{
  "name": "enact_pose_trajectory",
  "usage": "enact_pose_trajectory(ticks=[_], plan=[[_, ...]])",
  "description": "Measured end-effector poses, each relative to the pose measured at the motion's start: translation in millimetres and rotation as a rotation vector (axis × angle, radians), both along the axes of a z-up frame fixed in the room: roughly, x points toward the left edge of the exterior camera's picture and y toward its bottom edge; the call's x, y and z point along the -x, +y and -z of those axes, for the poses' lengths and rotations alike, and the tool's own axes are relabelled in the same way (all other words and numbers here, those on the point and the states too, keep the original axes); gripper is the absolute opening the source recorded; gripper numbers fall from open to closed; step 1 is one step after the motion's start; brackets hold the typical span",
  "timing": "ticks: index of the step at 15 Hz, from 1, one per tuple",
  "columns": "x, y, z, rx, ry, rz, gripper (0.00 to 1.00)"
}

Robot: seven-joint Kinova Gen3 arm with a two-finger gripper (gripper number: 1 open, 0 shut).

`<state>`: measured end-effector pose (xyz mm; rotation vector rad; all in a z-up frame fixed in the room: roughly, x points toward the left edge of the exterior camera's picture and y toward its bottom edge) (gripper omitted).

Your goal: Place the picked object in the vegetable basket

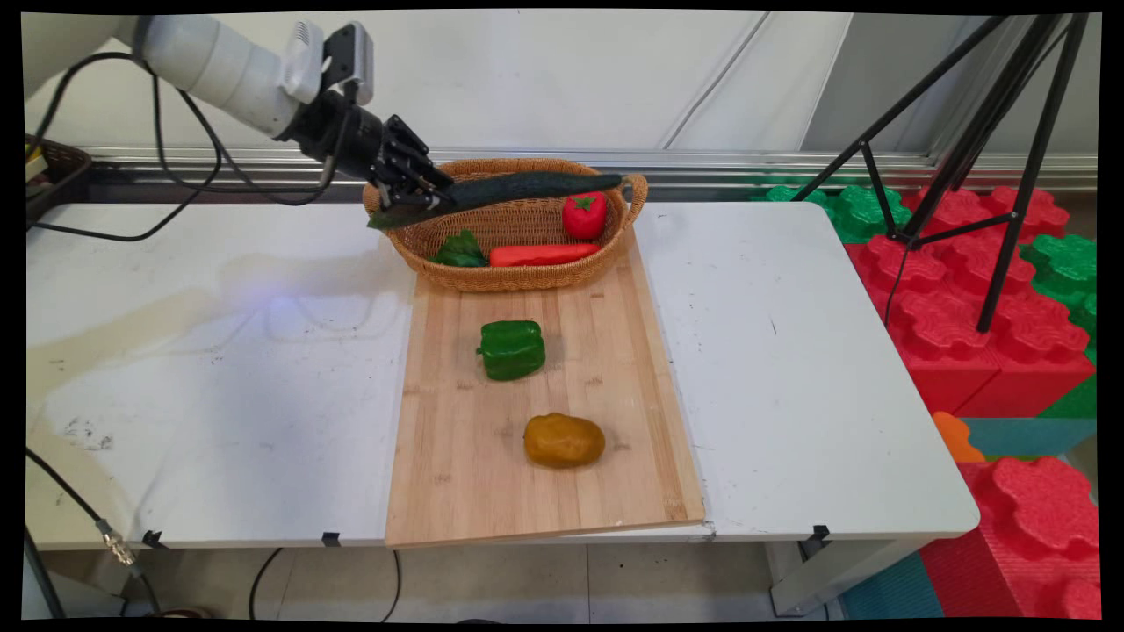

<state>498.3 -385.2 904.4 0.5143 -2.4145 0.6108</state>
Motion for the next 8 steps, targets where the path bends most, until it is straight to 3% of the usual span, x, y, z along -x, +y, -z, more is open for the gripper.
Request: enact_pose_trajectory(ticks=[8], plan=[[1.5, -47.3, 27.3, 0.042, -0.068, 0.017, 0.00]])
